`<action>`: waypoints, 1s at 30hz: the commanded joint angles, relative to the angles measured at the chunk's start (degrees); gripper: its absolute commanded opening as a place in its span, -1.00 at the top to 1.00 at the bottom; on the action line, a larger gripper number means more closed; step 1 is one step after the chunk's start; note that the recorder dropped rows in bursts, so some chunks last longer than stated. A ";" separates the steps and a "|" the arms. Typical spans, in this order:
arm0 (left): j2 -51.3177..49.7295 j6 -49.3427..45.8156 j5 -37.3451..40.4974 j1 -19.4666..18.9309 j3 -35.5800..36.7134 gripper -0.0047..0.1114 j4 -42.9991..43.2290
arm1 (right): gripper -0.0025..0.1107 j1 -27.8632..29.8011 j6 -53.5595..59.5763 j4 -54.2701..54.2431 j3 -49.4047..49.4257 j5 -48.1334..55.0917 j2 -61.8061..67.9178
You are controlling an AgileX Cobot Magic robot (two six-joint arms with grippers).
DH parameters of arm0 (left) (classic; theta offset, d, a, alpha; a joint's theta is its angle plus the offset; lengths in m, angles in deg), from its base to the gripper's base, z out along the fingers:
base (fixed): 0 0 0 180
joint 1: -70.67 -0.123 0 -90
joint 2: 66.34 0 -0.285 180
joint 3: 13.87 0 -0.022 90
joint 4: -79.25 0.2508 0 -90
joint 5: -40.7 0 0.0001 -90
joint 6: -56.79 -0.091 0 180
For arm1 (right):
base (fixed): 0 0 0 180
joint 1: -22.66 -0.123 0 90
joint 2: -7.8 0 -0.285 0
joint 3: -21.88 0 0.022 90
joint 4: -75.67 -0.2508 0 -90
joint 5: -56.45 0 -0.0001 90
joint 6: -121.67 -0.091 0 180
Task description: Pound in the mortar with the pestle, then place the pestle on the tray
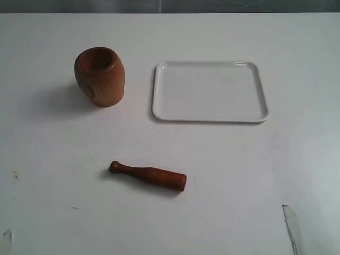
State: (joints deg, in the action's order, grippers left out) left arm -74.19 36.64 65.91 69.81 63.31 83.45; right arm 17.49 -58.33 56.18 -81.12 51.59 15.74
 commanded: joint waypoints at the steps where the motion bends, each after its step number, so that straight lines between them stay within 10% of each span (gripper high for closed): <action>1: 0.07 0.47 -0.17 0.44 0.03 0.92 -0.42 | 0.96 0.24 -0.31 -2.05 -1.12 -6.46 -0.15; 16: 0.07 0.47 -0.17 0.44 0.03 0.92 -0.42 | 0.96 -2.65 1.91 25.61 -28.28 11.44 2.90; 30: 0.07 0.47 -0.17 0.44 0.03 0.92 -0.42 | 0.96 -12.45 36.54 1.50 -46.63 36.67 30.94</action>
State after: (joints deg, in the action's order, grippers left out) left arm -74.19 36.64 65.91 69.81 63.31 83.45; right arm 7.30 -32.00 66.19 -124.54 80.45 40.71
